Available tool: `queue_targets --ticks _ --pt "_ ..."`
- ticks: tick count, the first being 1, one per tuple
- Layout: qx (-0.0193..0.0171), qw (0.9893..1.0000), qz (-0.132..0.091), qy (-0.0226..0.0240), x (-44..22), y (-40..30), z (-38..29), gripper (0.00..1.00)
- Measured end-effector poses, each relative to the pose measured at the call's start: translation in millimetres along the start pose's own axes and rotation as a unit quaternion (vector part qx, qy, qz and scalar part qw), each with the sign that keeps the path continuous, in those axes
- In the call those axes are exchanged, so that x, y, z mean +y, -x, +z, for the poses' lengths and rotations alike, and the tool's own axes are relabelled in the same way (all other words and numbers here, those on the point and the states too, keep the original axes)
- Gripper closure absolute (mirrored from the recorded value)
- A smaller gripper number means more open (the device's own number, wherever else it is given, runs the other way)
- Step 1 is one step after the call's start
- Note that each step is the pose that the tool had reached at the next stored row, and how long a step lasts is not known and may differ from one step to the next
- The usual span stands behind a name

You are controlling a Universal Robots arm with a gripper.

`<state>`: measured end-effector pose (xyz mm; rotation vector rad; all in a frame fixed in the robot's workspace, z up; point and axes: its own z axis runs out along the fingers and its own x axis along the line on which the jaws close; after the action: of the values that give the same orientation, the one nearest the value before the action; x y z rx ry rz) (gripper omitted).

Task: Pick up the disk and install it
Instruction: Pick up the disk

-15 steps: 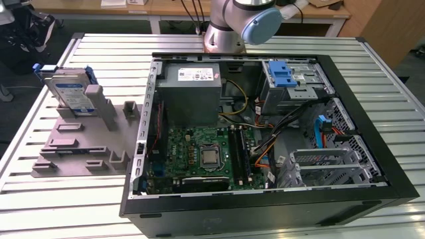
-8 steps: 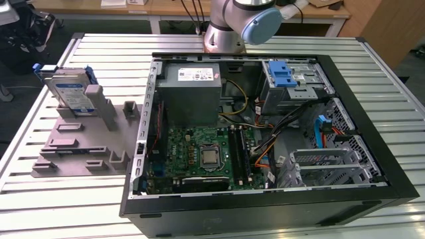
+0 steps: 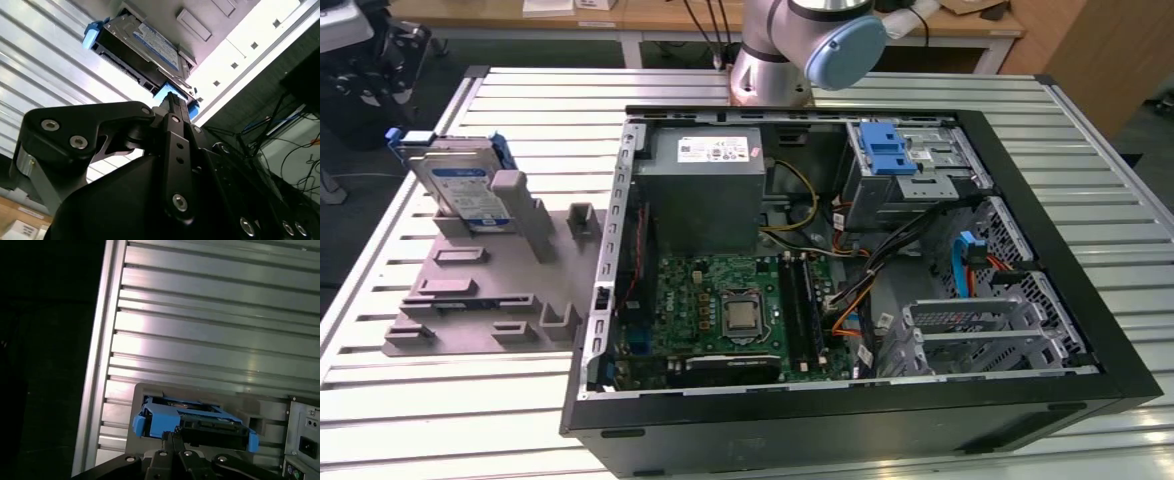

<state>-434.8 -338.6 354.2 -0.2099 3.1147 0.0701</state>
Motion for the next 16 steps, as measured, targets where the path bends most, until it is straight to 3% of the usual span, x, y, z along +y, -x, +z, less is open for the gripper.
queue_targets --ticks 4,8,12,16 --pt "0.0016 0.9993 -0.037 0.0008 0.0 0.0 0.4 0.89" --pt "0.0029 0.9977 -0.068 0.0015 -0.1 -0.1 0.7 0.89" --pt "0.0042 0.9952 -0.097 0.0021 0.0 -0.1 0.8 0.89" --pt "0.0056 0.9918 -0.128 0.0028 0.0 -0.2 0.8 0.89"
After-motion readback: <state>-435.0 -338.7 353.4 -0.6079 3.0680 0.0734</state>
